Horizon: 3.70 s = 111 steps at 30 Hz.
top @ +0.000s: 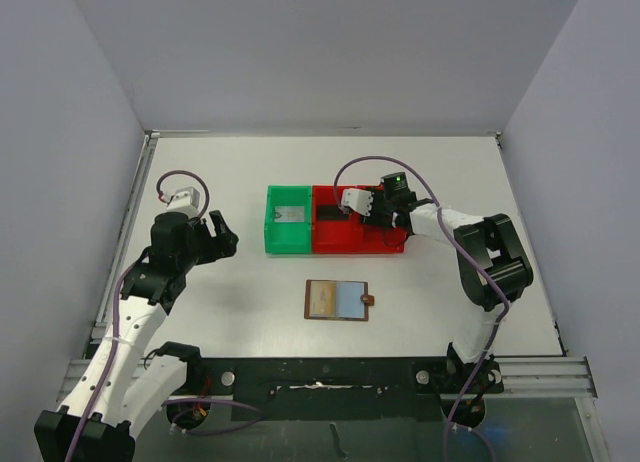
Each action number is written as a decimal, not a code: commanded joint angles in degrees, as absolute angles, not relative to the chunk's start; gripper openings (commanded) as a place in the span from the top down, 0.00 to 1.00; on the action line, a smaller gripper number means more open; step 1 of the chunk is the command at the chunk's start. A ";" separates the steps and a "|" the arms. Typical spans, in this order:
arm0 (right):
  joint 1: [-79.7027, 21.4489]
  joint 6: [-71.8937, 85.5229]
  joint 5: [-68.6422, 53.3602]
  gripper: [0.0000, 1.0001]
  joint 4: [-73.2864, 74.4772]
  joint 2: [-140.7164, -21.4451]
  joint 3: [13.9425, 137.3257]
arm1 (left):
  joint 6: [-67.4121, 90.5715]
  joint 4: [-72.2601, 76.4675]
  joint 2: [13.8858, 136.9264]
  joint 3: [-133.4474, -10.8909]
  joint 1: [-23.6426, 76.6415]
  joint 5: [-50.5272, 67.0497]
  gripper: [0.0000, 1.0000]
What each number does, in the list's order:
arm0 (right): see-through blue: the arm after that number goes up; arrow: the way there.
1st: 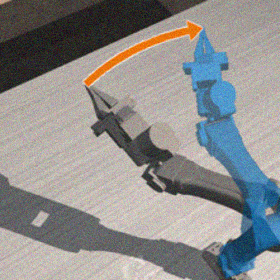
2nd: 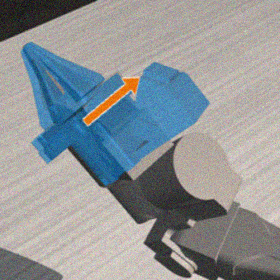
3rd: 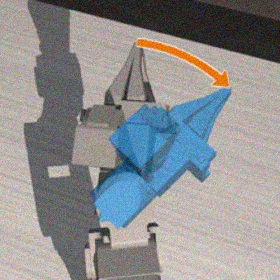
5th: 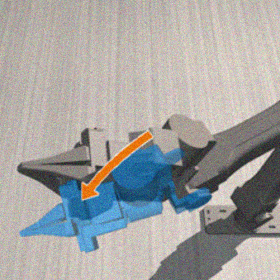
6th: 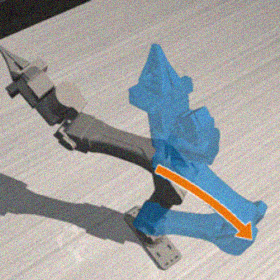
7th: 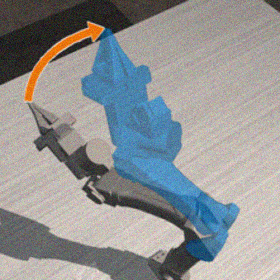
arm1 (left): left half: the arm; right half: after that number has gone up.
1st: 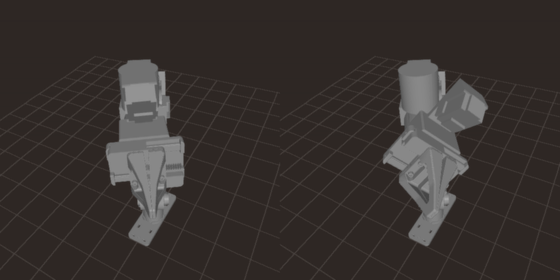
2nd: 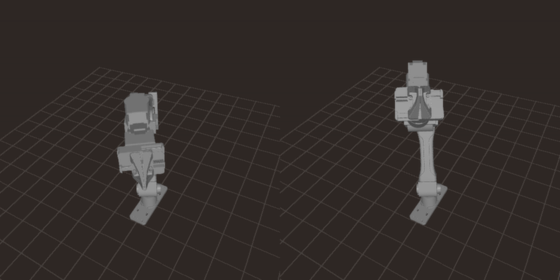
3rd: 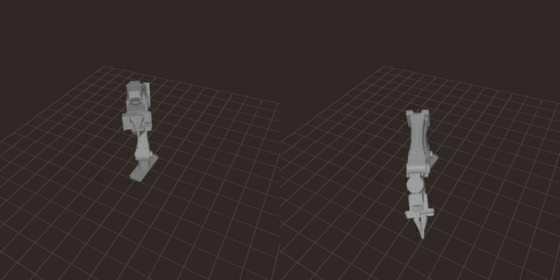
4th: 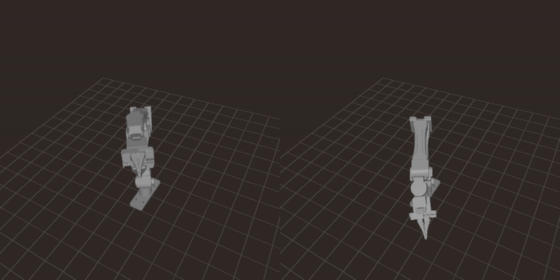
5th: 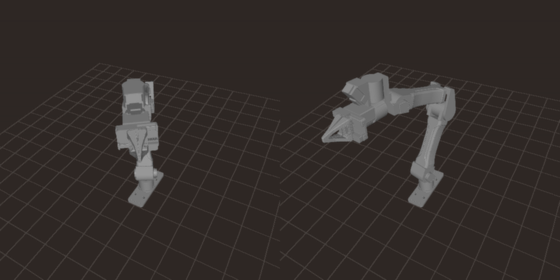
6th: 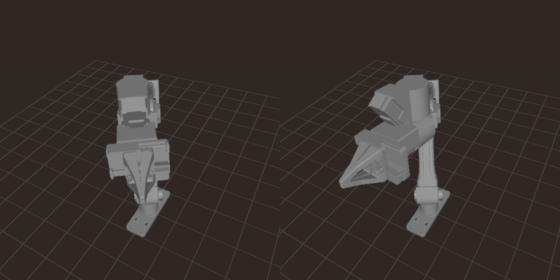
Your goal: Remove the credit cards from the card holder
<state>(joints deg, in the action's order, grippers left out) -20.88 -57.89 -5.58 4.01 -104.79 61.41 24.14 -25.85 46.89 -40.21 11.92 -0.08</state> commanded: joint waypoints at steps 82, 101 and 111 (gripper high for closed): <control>-46.79 62.25 5.49 0.44 4.87 -69.26 35.55 | 54.32 2.24 37.96 -18.41 33.31 8.51 0.35; -50.73 65.30 3.02 0.63 -1.61 -80.18 35.42 | 52.67 11.15 48.33 -15.27 38.27 10.54 0.46; -50.46 63.43 2.39 0.79 -1.22 -81.36 35.90 | 52.21 12.57 55.37 -17.21 41.65 8.51 0.50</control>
